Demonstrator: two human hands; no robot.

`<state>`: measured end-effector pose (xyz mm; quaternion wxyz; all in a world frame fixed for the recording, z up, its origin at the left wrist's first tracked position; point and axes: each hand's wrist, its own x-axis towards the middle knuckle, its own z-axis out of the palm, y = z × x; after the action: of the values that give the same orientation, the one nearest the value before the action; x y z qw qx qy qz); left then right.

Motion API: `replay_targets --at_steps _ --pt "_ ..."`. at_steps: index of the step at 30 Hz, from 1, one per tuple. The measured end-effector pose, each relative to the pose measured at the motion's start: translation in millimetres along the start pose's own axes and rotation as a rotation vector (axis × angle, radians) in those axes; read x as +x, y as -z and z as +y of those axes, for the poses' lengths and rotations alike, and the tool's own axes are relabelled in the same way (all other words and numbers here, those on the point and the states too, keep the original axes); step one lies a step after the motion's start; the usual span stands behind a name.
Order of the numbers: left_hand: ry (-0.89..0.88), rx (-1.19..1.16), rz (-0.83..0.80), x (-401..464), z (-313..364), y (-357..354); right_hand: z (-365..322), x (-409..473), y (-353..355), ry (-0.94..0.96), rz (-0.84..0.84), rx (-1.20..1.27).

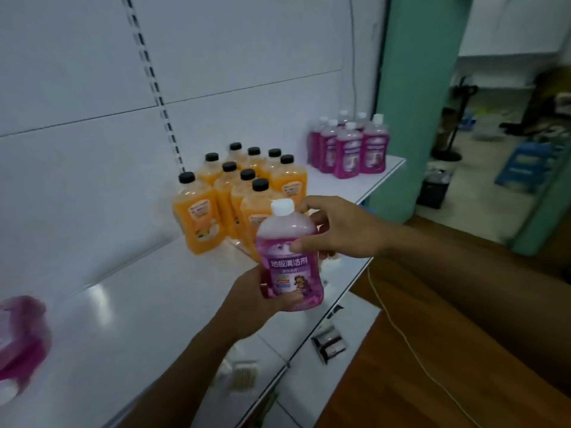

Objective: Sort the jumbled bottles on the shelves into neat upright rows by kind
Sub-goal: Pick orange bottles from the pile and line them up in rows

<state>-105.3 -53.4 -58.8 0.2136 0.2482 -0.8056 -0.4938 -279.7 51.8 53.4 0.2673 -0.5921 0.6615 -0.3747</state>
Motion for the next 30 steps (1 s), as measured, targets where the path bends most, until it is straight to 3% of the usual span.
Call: replay_targets --at_steps 5,15,19,30 --pt "-0.114 -0.058 -0.146 53 28 -66 43 -30 59 -0.067 0.148 -0.007" --pt "-0.109 -0.006 -0.127 217 42 -150 155 21 182 -0.021 0.225 -0.140" --pt "-0.065 0.043 -0.034 287 54 -162 198 73 236 0.046 0.239 -0.323" --pt "0.054 0.000 0.282 417 32 -186 273 185 289 0.132 0.258 -0.400"
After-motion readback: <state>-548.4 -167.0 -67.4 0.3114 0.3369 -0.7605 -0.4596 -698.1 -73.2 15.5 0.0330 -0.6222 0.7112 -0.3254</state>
